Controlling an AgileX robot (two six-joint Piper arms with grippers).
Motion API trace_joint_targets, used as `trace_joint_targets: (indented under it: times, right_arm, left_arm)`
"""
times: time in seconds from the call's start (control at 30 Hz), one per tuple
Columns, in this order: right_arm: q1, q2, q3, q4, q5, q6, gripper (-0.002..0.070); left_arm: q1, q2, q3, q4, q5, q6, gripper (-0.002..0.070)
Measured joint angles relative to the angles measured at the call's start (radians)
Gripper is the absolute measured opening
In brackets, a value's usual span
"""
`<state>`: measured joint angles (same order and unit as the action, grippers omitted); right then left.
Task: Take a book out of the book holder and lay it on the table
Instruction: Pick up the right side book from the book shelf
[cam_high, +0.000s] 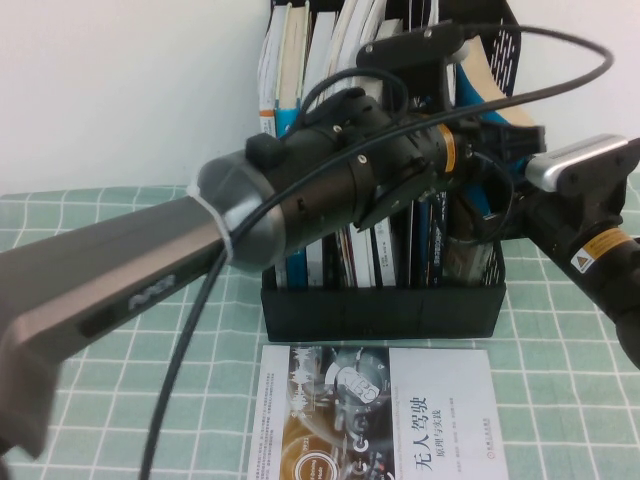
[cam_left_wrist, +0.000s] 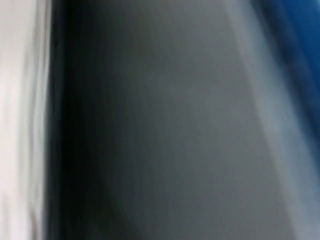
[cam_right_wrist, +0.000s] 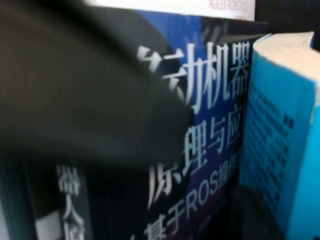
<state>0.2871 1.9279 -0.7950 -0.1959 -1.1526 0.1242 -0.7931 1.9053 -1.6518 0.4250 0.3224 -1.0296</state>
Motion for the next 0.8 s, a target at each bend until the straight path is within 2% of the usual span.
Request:
trace_joint_targets:
  times: [0.2, 0.47, 0.67, 0.8]
  right_arm:
    - [0.005, -0.060, 0.002, 0.009, 0.081, -0.052, 0.0198]
    - [0.009, -0.218, 0.008, 0.051, 0.110, -0.097, 0.0198]
    - [0.003, -0.361, 0.002, 0.085, 0.107, -0.162, 0.0198]
    - [0.003, -0.455, -0.045, 0.028, 0.112, -0.196, 0.0198]
  left_arm:
    - [-0.004, -0.113, 0.000, 0.022, -0.038, 0.044, -0.0003]
    - [-0.002, -0.304, 0.000, 0.030, 0.023, 0.192, -0.0003]
    - [-0.002, -0.412, 0.000, 0.030, 0.124, 0.274, -0.0003]
    - [-0.002, -0.482, 0.000, 0.007, 0.222, 0.373, -0.0003]
